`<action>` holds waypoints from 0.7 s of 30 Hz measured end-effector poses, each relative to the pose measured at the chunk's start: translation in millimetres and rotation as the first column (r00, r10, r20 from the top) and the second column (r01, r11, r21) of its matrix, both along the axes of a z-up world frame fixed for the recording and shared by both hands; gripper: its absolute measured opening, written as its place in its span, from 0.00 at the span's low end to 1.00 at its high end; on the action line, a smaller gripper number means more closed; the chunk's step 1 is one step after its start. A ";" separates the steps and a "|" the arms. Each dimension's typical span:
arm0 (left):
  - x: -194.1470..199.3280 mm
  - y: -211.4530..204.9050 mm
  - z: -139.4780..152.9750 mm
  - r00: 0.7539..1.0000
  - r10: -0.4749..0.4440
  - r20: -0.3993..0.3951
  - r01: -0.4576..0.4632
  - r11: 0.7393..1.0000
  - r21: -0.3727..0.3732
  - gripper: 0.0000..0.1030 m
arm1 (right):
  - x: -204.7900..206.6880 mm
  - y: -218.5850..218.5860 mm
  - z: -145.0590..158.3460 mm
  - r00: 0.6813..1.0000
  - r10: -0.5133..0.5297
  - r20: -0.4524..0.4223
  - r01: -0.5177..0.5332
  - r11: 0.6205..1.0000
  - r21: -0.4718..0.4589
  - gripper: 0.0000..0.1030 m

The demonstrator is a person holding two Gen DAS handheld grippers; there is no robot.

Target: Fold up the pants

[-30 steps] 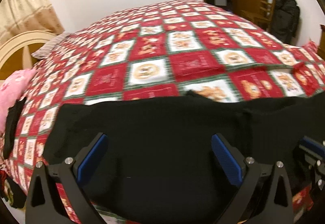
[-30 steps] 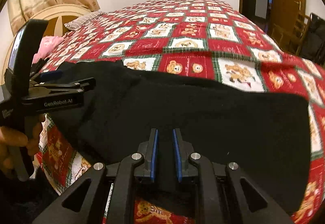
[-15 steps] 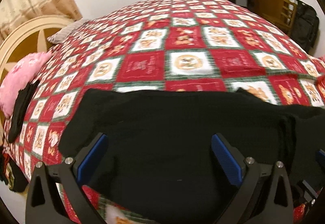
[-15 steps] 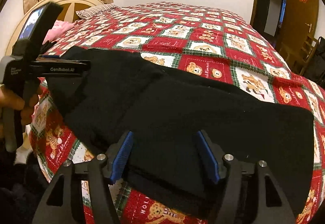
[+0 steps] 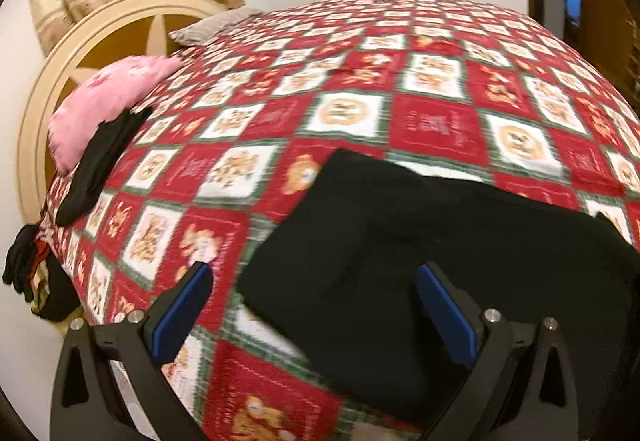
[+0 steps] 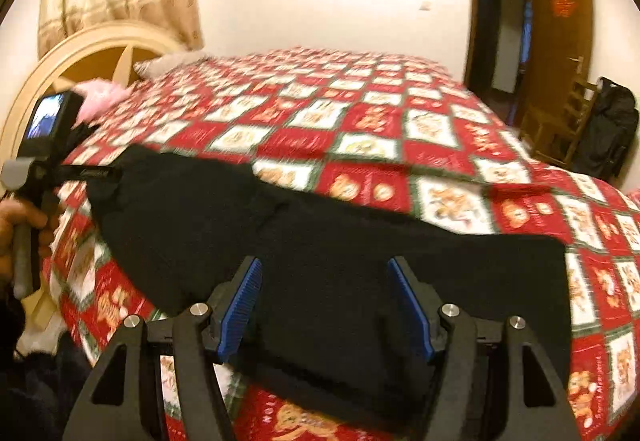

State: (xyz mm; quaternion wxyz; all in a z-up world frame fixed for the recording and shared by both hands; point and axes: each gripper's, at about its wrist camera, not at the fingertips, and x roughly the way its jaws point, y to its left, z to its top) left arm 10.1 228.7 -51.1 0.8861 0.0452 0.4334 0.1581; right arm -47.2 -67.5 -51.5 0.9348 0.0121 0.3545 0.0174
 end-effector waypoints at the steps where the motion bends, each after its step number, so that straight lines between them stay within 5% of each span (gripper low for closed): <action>1: 0.0 6.2 0.4 1.000 0.013 0.000 -0.013 1.000 -0.016 1.00 | 0.4 -3.3 -1.1 1.000 -0.013 -0.008 0.013 1.000 0.011 0.64; 6: -3.3 63.4 8.6 0.986 0.165 0.024 -0.158 0.970 -0.185 1.00 | -0.2 -9.6 -2.4 0.999 -0.042 -0.014 0.043 0.999 0.028 0.64; 10: -11.5 93.5 16.8 0.964 0.259 0.064 -0.235 0.937 -0.261 0.90 | -2.3 -9.7 1.2 0.999 -0.046 0.013 0.045 0.999 0.022 0.64; 15: -5.5 81.3 -0.7 0.982 0.183 0.034 -0.151 0.890 -0.429 0.90 | -2.4 -12.1 2.7 0.998 -0.061 0.014 0.061 0.998 0.017 0.64; 19: 2.5 62.4 -27.2 0.986 0.162 -0.036 -0.161 0.886 -0.434 0.90 | 2.1 -21.3 0.4 0.991 -0.129 -0.023 0.129 0.992 -0.007 0.64; 21: 0.7 53.2 -29.8 0.987 0.161 -0.013 -0.154 0.911 -0.383 0.93 | 6.1 -29.5 -2.5 0.984 -0.167 -0.059 0.167 0.986 -0.004 0.64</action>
